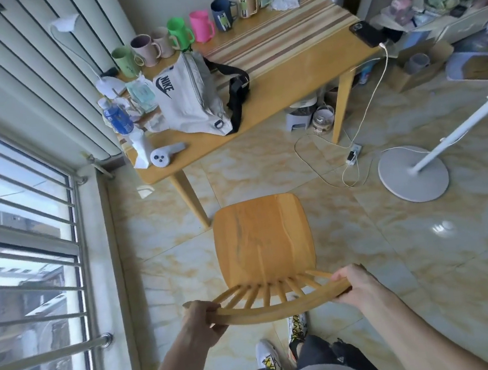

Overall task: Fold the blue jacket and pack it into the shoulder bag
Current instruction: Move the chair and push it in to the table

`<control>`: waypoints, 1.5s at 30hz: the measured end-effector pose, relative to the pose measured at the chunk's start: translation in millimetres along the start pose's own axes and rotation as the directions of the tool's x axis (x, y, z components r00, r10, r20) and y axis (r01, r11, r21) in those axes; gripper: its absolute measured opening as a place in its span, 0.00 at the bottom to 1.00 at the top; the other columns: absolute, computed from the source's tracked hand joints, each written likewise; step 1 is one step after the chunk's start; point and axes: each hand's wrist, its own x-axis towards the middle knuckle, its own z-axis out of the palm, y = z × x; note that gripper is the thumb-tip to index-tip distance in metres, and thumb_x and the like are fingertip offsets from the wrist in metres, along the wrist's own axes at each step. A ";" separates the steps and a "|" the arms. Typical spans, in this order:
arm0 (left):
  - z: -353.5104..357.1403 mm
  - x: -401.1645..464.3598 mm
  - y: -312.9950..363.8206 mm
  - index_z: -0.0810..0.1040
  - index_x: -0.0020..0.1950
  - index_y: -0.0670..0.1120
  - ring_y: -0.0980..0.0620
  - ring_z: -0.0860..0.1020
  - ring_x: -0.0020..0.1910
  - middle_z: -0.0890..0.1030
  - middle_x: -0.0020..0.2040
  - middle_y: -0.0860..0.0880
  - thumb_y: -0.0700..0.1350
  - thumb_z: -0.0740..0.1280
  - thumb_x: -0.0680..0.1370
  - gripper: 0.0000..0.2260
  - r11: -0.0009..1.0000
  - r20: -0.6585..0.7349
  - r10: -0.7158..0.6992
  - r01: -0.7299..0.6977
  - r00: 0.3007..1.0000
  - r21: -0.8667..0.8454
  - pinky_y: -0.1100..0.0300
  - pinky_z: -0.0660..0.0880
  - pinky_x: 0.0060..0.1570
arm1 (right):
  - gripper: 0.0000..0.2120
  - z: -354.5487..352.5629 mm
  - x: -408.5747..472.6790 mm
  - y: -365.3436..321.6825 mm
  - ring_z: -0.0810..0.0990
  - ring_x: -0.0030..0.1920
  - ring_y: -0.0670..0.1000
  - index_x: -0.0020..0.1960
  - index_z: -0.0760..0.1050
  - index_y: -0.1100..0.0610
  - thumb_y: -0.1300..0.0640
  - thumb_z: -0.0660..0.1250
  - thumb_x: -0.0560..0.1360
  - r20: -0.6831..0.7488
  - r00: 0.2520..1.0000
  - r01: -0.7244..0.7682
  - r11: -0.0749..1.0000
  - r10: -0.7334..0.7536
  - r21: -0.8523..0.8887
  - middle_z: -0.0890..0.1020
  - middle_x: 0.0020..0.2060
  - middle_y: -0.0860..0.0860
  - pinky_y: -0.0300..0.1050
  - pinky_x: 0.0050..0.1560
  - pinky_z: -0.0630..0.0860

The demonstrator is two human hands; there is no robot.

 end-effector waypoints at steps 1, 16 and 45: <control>4.1 -3.4 6.4 0.74 0.51 0.35 0.43 0.75 0.38 0.73 0.42 0.40 0.29 0.65 0.77 0.05 1.000 -0.007 0.009 -0.009 1.000 -0.005 0.45 0.78 0.38 | 0.12 3.5 0.6 -7.2 0.76 0.46 0.64 0.48 0.68 0.65 0.78 0.55 0.73 0.009 1.000 -0.004 1.000 0.004 0.004 0.75 0.49 0.65 0.64 0.42 0.75; 82.9 -43.2 183.1 0.74 0.47 0.39 0.42 0.81 0.40 0.78 0.46 0.39 0.30 0.68 0.72 0.07 0.976 -0.038 0.215 -0.213 0.976 0.036 0.37 0.84 0.40 | 0.15 112.8 -5.1 -173.4 0.72 0.65 0.71 0.58 0.71 0.64 0.73 0.62 0.72 0.061 0.993 0.105 0.991 -0.101 -0.078 0.71 0.65 0.68 0.77 0.65 0.69; 254.7 16.2 381.8 0.76 0.41 0.36 0.46 0.75 0.41 0.76 0.43 0.39 0.31 0.63 0.77 0.06 0.973 0.321 0.100 -0.025 0.942 -0.231 0.47 0.82 0.44 | 0.09 236.4 81.8 -453.6 0.79 0.52 0.66 0.44 0.69 0.62 0.74 0.62 0.74 0.122 0.983 0.142 0.988 -0.135 -0.059 0.75 0.49 0.65 0.66 0.50 0.78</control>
